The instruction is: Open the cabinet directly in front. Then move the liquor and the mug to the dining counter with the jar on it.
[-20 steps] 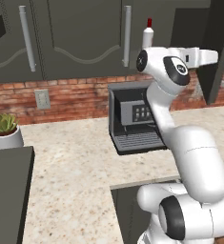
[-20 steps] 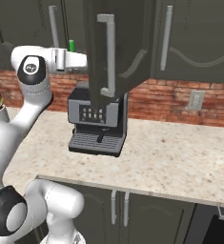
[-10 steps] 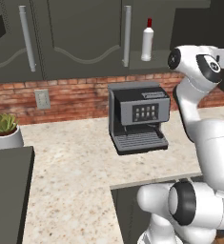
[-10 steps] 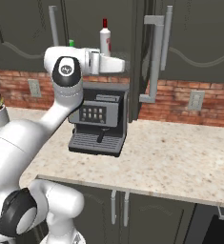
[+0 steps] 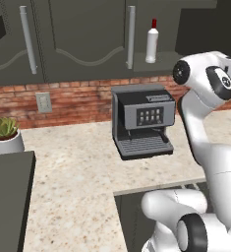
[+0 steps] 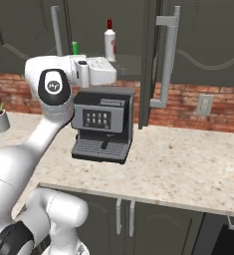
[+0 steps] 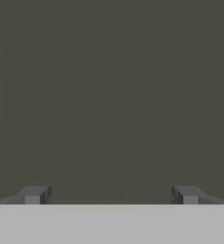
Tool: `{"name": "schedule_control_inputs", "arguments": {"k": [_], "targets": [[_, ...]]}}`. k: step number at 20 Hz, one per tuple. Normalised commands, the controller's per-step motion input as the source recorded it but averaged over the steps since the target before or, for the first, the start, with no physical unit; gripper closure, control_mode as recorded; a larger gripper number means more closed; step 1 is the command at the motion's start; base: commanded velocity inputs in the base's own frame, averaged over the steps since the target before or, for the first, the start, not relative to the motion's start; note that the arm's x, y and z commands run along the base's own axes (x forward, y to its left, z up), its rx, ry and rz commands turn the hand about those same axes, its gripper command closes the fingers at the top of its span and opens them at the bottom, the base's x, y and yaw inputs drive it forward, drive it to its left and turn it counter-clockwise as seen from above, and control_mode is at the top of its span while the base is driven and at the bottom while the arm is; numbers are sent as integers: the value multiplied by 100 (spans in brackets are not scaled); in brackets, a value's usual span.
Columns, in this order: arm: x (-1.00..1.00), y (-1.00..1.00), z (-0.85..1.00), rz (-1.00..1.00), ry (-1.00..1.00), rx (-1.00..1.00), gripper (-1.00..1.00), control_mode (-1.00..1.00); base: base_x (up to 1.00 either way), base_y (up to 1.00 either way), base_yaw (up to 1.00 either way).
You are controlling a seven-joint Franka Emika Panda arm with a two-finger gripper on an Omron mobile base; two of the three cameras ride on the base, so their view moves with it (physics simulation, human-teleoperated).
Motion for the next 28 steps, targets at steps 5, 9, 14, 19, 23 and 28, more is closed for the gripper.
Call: {"name": "schedule_control_inputs", "arguments": {"k": [5, 9, 14, 19, 23, 28], "targets": [[-63, 100, 25, 22, -11, 0, -100, -100, 0, 0, 0], [-59, 100, 31, 24, -12, 0, -100, -100, 0, 0, 0], [-46, 100, 19, 27, -8, 0, -100, -100, 0, 0, 0], [-28, 99, 2, 26, -6, 0, -100, -100, 0, 0, 0], [-1, 57, 0, 22, 0, 3, -100, -100, 0, 0, 0], [4, 28, 0, 26, 7, 10, -100, -100, 0, 0, 0]]}}
